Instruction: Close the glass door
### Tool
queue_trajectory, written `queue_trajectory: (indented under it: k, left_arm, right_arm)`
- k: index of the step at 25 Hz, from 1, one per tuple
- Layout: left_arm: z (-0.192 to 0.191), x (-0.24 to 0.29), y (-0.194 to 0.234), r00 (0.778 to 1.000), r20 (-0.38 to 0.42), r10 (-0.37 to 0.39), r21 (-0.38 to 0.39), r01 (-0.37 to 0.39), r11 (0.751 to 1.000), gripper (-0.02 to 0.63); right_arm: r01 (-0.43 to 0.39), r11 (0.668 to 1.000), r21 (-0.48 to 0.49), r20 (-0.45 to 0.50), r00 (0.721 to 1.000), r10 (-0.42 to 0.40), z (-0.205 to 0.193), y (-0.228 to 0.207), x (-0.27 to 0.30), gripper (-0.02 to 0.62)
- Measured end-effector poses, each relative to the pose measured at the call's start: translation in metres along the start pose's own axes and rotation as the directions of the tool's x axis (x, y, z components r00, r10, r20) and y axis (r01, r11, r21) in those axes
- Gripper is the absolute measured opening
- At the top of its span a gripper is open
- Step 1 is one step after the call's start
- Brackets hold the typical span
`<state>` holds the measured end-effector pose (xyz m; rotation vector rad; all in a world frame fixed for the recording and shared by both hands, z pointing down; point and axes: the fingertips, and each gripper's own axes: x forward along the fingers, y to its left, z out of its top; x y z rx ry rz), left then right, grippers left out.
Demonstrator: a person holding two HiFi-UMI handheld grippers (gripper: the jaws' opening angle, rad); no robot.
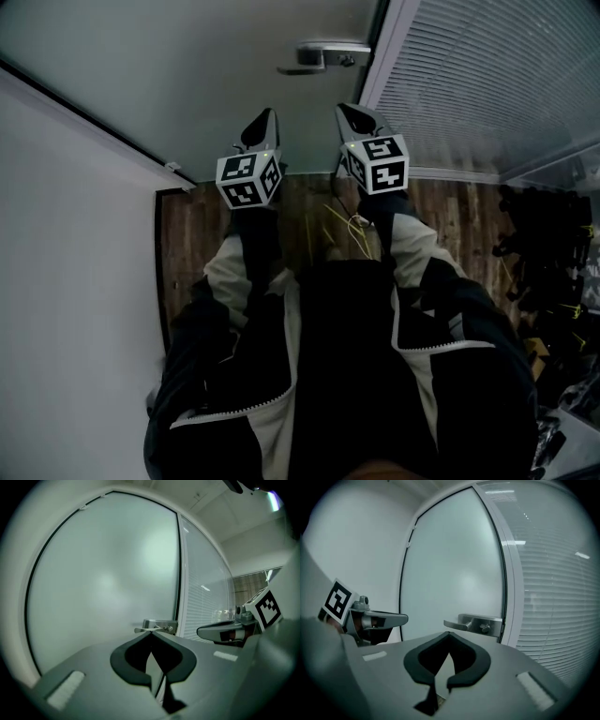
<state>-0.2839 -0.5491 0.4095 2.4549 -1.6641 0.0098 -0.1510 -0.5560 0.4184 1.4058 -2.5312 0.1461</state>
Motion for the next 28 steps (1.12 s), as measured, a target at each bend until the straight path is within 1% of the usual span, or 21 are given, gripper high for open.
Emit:
queue_trajectory:
  k: [7, 12, 16, 21, 28]
  left_arm:
    - [-0.003, -0.01, -0.002, 1.0, -0.007, -0.024, 0.005, 0.024, 1.0, 0.005]
    - [-0.008, -0.025, 0.0, 0.999, -0.011, -0.04, -0.006, 0.04, 0.999, 0.005]
    - [-0.004, -0.036, 0.001, 0.999, -0.005, -0.043, -0.007, 0.043, 0.999, 0.003]
    - [-0.008, -0.061, 0.005, 0.999, 0.004, -0.048, -0.006, 0.048, 0.999, 0.005]
    - [-0.015, -0.091, 0.014, 1.0, 0.006, -0.029, -0.008, 0.029, 1.0, 0.003]
  right_arm:
    - [0.017, 1.0, 0.0, -0.021, 1.0, -0.017, -0.003, 0.011, -0.001, 0.002]
    - [0.011, 1.0, -0.01, -0.02, 1.0, -0.011, -0.005, 0.029, -0.003, 0.002]
    - [0.006, 1.0, -0.027, -0.018, 1.0, -0.006, -0.001, 0.041, -0.008, 0.002]
    - [0.005, 0.999, -0.046, -0.018, 1.0, -0.006, -0.003, 0.067, -0.017, 0.002]
    - [-0.001, 0.998, -0.056, -0.017, 1.0, 0.0, -0.008, 0.096, -0.032, 0.002]
